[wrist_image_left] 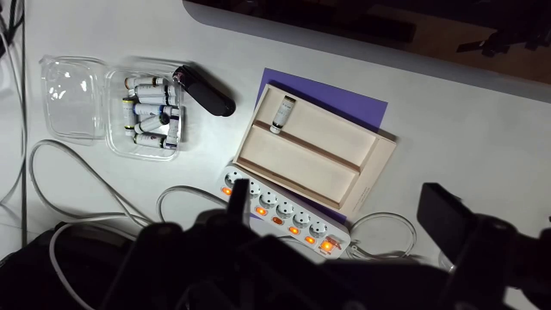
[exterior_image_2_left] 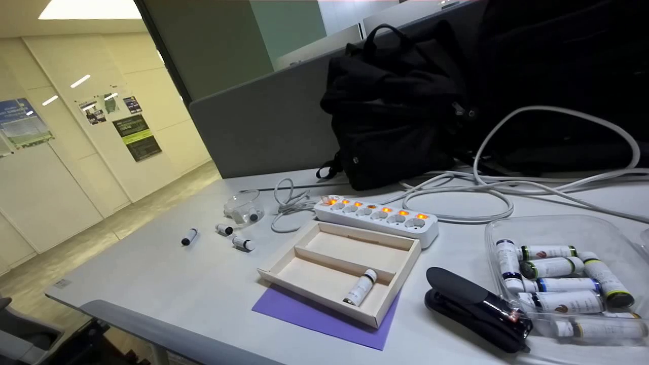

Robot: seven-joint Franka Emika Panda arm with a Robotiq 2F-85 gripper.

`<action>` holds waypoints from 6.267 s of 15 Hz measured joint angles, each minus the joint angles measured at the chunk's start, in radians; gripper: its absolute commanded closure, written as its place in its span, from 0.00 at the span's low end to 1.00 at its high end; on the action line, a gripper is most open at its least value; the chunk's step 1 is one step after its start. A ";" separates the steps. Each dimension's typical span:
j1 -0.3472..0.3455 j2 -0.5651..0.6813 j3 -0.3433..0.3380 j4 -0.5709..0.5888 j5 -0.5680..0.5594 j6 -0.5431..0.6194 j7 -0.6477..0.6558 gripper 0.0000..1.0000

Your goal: Switch off the third switch from the right

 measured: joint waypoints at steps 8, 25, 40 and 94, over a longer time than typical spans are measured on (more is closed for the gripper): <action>0.000 0.000 0.000 0.000 0.000 0.000 0.000 0.00; -0.010 0.205 -0.057 0.033 0.005 0.371 0.001 0.00; -0.073 0.756 -0.071 0.427 0.209 0.391 -0.011 0.00; -0.195 1.426 0.142 0.645 0.314 0.646 0.016 1.00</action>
